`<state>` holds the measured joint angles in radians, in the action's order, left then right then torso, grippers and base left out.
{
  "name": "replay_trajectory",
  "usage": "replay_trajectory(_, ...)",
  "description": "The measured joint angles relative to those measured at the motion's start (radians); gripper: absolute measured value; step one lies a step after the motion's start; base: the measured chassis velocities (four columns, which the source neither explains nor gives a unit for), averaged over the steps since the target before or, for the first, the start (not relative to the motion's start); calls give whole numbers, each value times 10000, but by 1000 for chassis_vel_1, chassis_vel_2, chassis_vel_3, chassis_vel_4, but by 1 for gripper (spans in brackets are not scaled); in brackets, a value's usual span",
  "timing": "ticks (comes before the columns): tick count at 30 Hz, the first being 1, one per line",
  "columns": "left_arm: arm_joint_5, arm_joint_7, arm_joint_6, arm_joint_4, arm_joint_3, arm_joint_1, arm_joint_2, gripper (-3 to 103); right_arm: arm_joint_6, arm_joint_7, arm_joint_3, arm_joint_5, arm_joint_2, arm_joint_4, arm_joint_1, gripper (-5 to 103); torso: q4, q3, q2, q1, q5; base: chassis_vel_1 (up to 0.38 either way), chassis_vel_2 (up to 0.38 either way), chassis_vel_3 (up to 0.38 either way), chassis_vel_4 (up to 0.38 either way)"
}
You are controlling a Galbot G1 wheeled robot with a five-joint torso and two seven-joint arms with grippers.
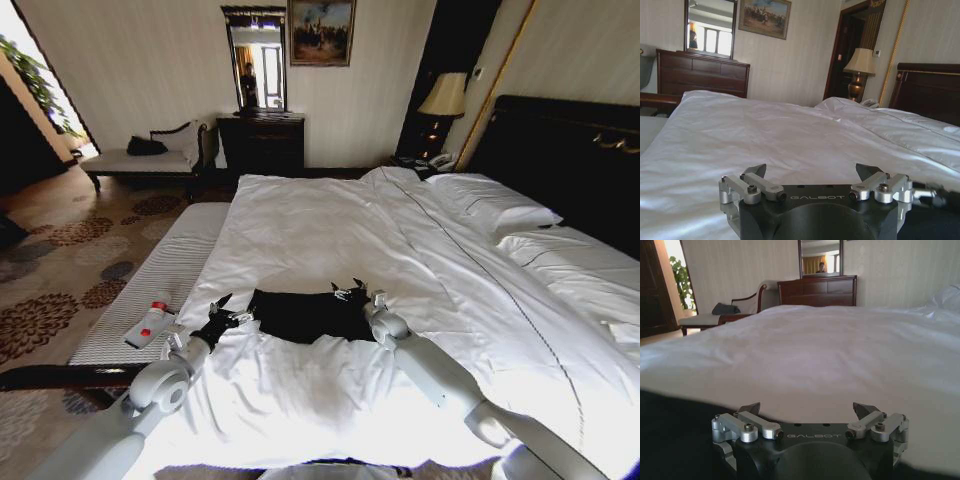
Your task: Fold the clothes on the bed.
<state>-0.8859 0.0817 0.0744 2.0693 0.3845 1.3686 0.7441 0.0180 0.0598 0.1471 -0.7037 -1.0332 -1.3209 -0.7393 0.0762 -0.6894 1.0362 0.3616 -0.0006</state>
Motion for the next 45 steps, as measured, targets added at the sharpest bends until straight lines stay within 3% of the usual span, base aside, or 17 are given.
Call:
replay_trajectory(9, 160, 258, 101, 321, 206, 390, 203, 100, 166, -9, -448, 779, 327, -1022, -1707, 100, -8, 2, 1, -2, 0, 0, 0, 0, 0)
replay_trajectory(21, 844, 494, 178, 945, 1097, 1513, 779, 100, 51, 167, -1949, 518, 942, -2252, -2631, 100, -4, 1, 1, -1, 0, 0, 0, 0, 0)
replay_trajectory(25, 1173, 559, 192, 1294, 1473, 2030, 1056, 100, -314, 325, -2661, -273, 1216, -3130, -3352, 100, -2, 1, 1, -1, 2, 0, 0, 0, 0)
replay_trajectory(28, 1957, 345, -2, 1701, 1874, 2816, 1421, 100, -1066, 695, -3526, -1916, 1491, -4427, -4211, 100, -6, 0, 1, -1, 3, 0, 0, 0, 0)
replay_trajectory(30, 2135, 293, -64, 1791, 1962, 2994, 1524, 100, -1270, 813, -3777, -2309, 1540, -4728, -4407, 100, -8, 1, 1, -1, 3, 0, 0, 0, 0)
replay_trajectory(34, 2811, 84, -401, 2268, 2472, 3896, 2142, 100, -2315, 1354, -4938, -4080, 1642, -5817, -5353, 100, -7, 2, 2, -2, -1, 0, 0, 0, 0)
replay_trajectory(35, 2811, 84, -401, 2268, 2472, 3896, 2142, 100, -2315, 1354, -4938, -4080, 1642, -5817, -5353, 100, -7, 2, 2, -2, -1, 0, 0, 0, 0)
replay_trajectory(39, 3212, -329, -907, 2707, 3172, 4989, 2434, 100, -3113, 1495, -5896, -5547, 1583, -6119, -5986, 100, -10, 1, 1, -2, 2, 0, 0, 0, 0)
replay_trajectory(45, 3027, -484, -1014, 3061, 3889, 5696, 2591, 100, -3520, 1167, -6512, -6334, 1287, -5736, -6357, 100, -4, 0, 1, -1, 2, 0, 0, 0, 0)
